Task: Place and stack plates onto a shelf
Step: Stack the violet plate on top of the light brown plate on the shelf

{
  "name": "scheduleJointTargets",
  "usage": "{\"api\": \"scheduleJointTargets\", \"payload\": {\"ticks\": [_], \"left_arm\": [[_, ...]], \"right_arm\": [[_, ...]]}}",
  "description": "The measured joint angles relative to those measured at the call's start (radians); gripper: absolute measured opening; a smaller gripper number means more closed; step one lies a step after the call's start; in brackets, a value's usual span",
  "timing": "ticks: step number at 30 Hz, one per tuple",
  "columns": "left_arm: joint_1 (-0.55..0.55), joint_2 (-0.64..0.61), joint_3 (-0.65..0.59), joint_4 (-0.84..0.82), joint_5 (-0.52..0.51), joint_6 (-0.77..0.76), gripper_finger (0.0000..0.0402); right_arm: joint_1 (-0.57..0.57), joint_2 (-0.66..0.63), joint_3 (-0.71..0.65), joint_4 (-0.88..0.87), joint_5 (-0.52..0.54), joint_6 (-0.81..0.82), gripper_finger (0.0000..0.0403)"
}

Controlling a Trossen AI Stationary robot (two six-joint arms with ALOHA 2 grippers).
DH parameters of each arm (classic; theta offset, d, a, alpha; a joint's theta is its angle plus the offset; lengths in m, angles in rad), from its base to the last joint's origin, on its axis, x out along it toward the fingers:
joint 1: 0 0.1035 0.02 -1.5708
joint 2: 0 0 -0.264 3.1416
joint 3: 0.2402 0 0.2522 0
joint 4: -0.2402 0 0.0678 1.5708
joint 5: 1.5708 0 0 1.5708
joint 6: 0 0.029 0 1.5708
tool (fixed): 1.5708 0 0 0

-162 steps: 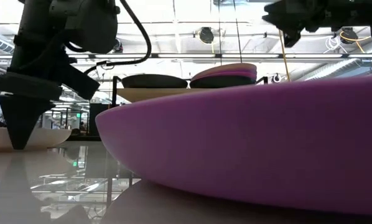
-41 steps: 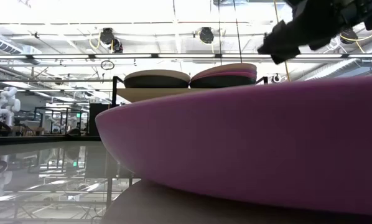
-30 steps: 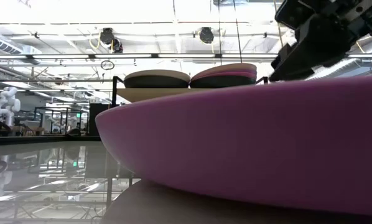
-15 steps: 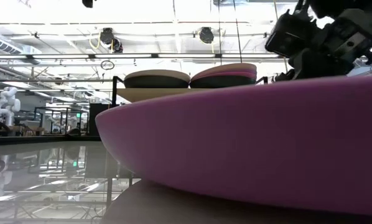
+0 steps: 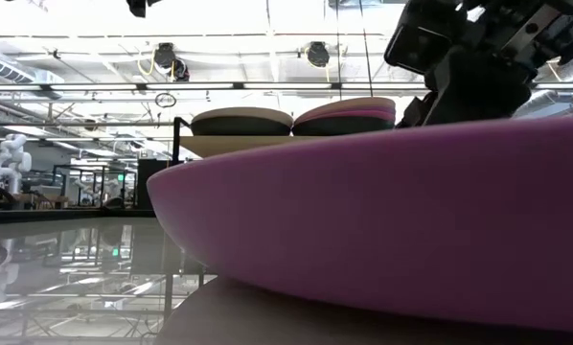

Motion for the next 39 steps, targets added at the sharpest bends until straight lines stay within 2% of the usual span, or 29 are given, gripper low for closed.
{"api": "scheduleJointTargets", "payload": {"ticks": [13,24,34,39], "left_arm": [[0.000,0.000,0.000,-0.011,0.002,-0.043,0.0138],[0.000,0.000,0.000,-0.065,0.002,-0.100,0.0138],[-0.006,0.000,0.000,-0.091,0.002,-0.138,0.0138],[-0.010,0.000,0.000,-0.091,0.002,-0.139,0.0138]], "right_arm": [[0.017,0.000,0.060,-0.128,-0.022,0.014,0.0096],[0.017,0.003,0.060,-0.153,-0.022,0.044,0.0096],[0.018,0.146,0.061,-0.088,-0.036,0.086,0.0096],[0.017,0.146,0.061,-0.090,-0.053,0.098,0.0096]]}}
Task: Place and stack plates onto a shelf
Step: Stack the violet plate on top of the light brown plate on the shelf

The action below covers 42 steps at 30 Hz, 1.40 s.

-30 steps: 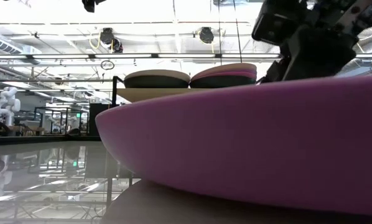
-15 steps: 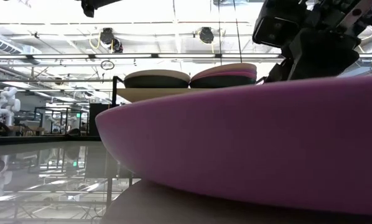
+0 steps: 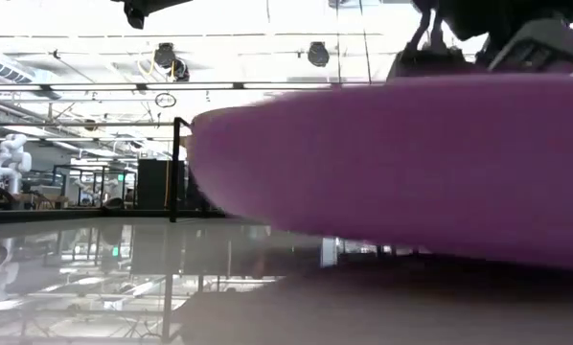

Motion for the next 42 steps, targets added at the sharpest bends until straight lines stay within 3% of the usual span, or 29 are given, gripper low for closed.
{"api": "scheduleJointTargets", "payload": {"ticks": [8,14,18,27,34,40,42], "left_arm": [[0.000,0.000,0.000,-0.008,0.000,-0.005,0.0138],[0.000,0.000,0.000,-0.008,0.000,-0.005,0.0138],[0.000,0.000,0.000,-0.008,0.000,-0.002,0.0138],[0.000,0.000,0.000,-0.006,-0.001,-0.003,0.0138],[0.000,-0.021,0.001,0.023,-0.002,0.036,0.0138],[-0.018,-0.043,0.002,0.037,-0.002,0.066,0.0138],[-0.021,-0.044,0.002,0.040,-0.002,0.071,0.0138]], "right_arm": [[-0.003,-0.013,0.000,0.035,0.004,-0.025,0.0087],[-0.003,-0.013,0.000,0.040,0.005,-0.077,0.0010],[-0.009,-0.013,0.000,0.041,0.011,-0.091,0.0004],[-0.068,-0.141,-0.001,0.046,0.201,-0.161,0.0002],[-0.237,-0.332,-0.002,0.246,0.407,-0.286,0.0001],[-0.477,-0.398,-0.001,0.593,0.393,-0.382,0.0001],[-0.573,-0.396,0.022,0.610,0.341,-0.345,0.0001]]}}
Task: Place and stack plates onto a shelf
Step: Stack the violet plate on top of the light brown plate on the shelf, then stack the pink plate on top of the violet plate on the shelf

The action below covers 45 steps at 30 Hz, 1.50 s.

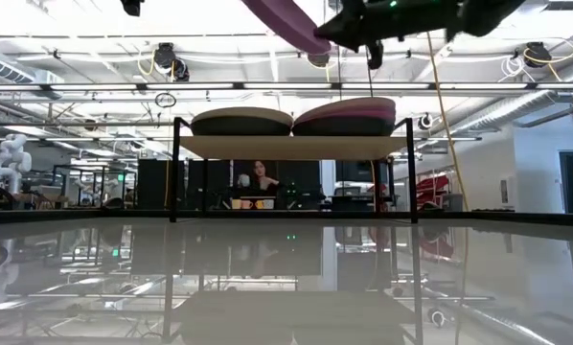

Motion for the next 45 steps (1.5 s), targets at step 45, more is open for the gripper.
{"api": "scheduleJointTargets", "payload": {"ticks": [45], "left_arm": [[-0.009,0.011,0.002,-0.218,0.028,-0.174,0.0138]], "right_arm": [[-0.285,0.200,0.417,-0.408,-0.475,-0.044,0.0097]]}}
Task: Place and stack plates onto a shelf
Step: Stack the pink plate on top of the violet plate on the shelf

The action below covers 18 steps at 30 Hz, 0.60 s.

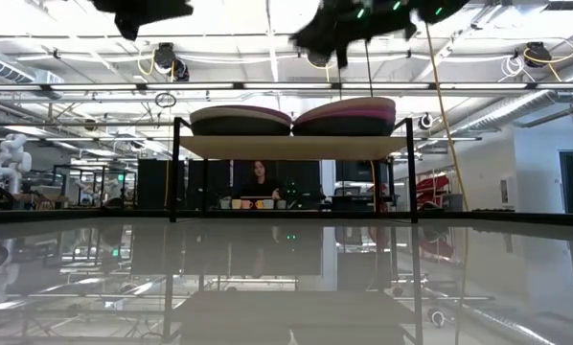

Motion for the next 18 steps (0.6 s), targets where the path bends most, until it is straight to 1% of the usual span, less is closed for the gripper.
{"api": "scheduleJointTargets", "payload": {"ticks": [2,4,7,10,13,16,18], "left_arm": [[-0.010,0.006,0.022,-0.105,0.048,-0.043,0.0138],[-0.017,0.029,0.065,-0.224,0.104,-0.083,0.0138],[-0.021,0.095,0.146,-0.417,0.177,-0.142,0.0138],[-0.020,0.190,0.219,-0.573,0.264,-0.179,0.0138],[-0.020,0.286,0.263,-0.675,0.398,-0.194,0.0138],[-0.024,0.365,0.273,-0.720,0.545,-0.201,0.0138],[-0.032,0.408,0.273,-0.759,0.606,-0.208,0.0138]], "right_arm": [[0.048,-0.068,-0.021,-0.061,-0.046,-0.054,0.0097],[0.106,-0.140,-0.064,-0.105,-0.040,-0.115,0.0097],[0.197,-0.244,-0.157,-0.124,0.016,-0.178,0.0097],[0.284,-0.351,-0.267,-0.107,0.086,-0.189,0.0098],[0.368,-0.458,-0.382,-0.088,0.152,-0.175,0.0098],[0.449,-0.552,-0.510,-0.037,0.221,-0.149,0.0098],[0.497,-0.603,-0.593,0.026,0.252,-0.134,0.0098]]}}
